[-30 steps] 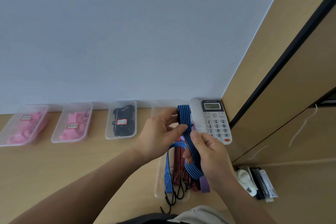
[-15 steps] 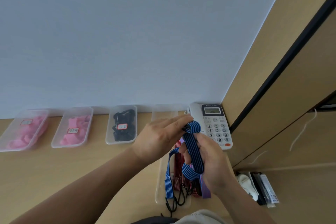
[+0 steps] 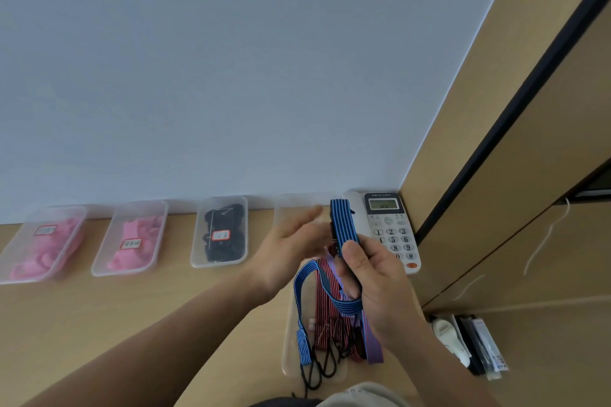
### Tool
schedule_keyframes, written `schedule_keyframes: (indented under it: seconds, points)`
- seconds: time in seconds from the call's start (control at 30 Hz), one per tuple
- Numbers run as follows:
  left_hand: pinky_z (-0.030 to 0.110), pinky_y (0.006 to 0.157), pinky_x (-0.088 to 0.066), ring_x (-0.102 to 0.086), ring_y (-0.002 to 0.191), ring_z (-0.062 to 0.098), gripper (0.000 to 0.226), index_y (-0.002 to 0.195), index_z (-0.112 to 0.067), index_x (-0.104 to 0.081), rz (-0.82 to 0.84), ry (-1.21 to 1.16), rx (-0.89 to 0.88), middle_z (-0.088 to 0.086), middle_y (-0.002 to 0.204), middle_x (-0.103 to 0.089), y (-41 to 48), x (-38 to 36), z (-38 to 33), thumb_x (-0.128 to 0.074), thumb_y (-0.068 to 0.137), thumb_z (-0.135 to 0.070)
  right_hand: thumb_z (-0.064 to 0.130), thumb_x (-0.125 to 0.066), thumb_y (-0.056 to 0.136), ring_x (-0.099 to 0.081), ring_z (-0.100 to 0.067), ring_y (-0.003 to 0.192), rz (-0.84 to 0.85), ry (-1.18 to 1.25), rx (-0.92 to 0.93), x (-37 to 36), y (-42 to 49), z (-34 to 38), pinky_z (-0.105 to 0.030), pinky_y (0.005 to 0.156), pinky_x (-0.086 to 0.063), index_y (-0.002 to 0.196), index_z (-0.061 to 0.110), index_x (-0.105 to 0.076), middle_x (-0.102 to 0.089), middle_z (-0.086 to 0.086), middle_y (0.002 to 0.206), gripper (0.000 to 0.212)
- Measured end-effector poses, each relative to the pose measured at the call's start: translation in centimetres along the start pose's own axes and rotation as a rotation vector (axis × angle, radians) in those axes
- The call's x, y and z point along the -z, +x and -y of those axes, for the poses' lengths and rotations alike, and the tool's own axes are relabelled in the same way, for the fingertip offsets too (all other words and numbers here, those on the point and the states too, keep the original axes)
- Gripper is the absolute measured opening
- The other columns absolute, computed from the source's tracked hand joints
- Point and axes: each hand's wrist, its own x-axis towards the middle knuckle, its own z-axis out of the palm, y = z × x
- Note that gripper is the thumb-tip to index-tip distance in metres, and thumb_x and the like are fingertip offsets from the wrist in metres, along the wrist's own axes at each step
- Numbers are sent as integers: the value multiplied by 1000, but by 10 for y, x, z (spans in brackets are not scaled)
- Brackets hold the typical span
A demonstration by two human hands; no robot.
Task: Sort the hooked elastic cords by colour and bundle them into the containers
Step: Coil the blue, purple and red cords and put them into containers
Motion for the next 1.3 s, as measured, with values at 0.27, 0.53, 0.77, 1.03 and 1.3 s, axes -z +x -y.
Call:
schedule_keyframes:
  seconds: [0.27, 0.53, 0.77, 1.03, 1.3]
  points:
    - [30, 71, -48, -52, 75, 30, 32, 106, 7, -65, -37, -38, -34, 32, 88, -60, -4, -10, -20, -54, 96, -21, 33, -52, 87, -59, -15, 50, -9, -88, -13, 2, 0, -7, -27, 53, -47, 95, 2, -61, -72, -7, 72, 33]
    - [41, 76, -53, -63, 83, 31, 42, 102, 6, -68, -143, -317, 46, 21, 98, -69, 3, -14, -11, -63, 83, -32, 18, -44, 101, -59, -22, 53, -79, -41, -74, 2, -3, -7, -29, 54, -48, 104, 6, -56, -67, -15, 67, 17]
    - [31, 68, -54, -65, 75, 23, 25, 93, -5, -72, -163, -299, -14, 13, 87, -71, 8, -12, -4, -62, 86, -26, 21, -43, 102, -29, -11, 39, -88, -22, -174, -1, -2, -4, -22, 38, -22, 84, 4, -57, -58, -8, 67, 28]
    - [25, 68, -51, -60, 71, 11, 16, 98, -11, -73, -160, -33, -73, 13, 89, -73, 9, -3, -3, -58, 96, -16, 32, -49, 99, -36, -10, 37, -128, -200, -134, 5, 0, 0, -19, 39, -29, 78, -2, -62, -58, -10, 55, 42]
    - [37, 74, -58, -73, 82, 9, 24, 113, -34, -65, -211, 580, -364, -6, 88, -75, 9, 9, 16, -61, 90, -40, 39, -46, 99, -33, -11, 37, -57, -264, -269, 6, 3, 5, -19, 37, -26, 83, 4, -64, -63, -12, 60, 43]
